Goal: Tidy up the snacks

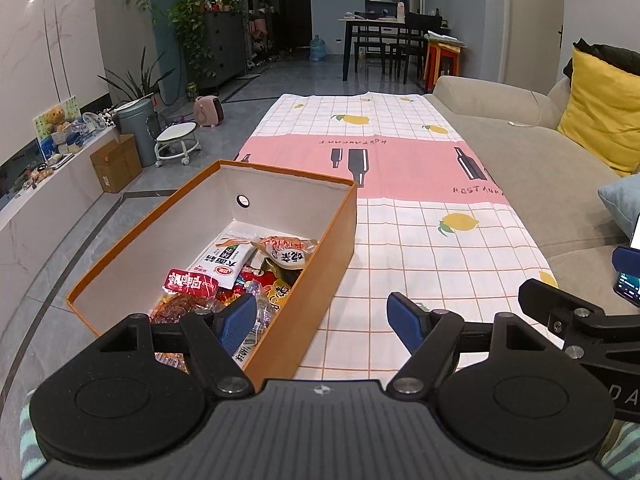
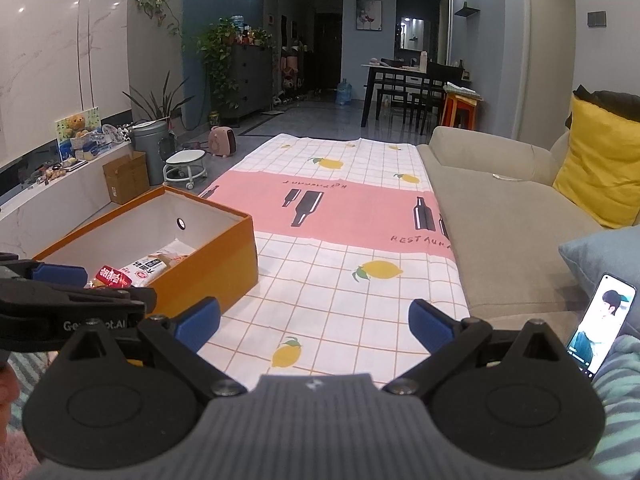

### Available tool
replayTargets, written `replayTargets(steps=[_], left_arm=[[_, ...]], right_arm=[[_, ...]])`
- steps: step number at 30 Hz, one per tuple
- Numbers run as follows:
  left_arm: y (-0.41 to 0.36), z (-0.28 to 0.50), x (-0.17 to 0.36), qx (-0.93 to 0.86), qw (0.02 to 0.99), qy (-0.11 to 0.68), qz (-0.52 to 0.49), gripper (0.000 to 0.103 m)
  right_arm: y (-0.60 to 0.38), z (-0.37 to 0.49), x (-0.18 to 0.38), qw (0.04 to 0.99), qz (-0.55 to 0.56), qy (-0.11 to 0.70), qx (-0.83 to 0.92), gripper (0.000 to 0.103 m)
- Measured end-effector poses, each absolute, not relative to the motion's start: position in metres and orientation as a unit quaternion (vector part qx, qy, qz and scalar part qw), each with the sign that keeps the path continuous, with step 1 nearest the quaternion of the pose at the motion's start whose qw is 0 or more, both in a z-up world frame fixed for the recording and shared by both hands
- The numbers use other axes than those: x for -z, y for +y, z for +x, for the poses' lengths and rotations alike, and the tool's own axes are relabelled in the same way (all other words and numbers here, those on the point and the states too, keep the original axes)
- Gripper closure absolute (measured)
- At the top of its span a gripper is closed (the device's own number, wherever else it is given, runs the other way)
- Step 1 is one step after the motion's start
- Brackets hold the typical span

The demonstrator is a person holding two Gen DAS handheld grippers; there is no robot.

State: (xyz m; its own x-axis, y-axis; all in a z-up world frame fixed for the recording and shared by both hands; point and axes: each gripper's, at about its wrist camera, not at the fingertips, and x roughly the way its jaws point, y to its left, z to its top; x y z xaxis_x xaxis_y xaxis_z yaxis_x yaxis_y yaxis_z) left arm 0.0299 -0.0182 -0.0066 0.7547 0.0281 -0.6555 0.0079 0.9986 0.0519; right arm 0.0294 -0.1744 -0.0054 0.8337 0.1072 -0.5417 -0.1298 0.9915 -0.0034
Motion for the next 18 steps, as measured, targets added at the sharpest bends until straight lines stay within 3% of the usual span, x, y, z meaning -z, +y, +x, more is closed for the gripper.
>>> replayTargets(steps=[18], left_arm=[[-0.0184, 0.0308, 0.0079, -0.003, 0.934, 0.356, 0.026, 0.016]], right_arm=[[-0.1741, 0.0337, 0.0069, 0.955, -0.018, 0.289, -0.065, 0.006]])
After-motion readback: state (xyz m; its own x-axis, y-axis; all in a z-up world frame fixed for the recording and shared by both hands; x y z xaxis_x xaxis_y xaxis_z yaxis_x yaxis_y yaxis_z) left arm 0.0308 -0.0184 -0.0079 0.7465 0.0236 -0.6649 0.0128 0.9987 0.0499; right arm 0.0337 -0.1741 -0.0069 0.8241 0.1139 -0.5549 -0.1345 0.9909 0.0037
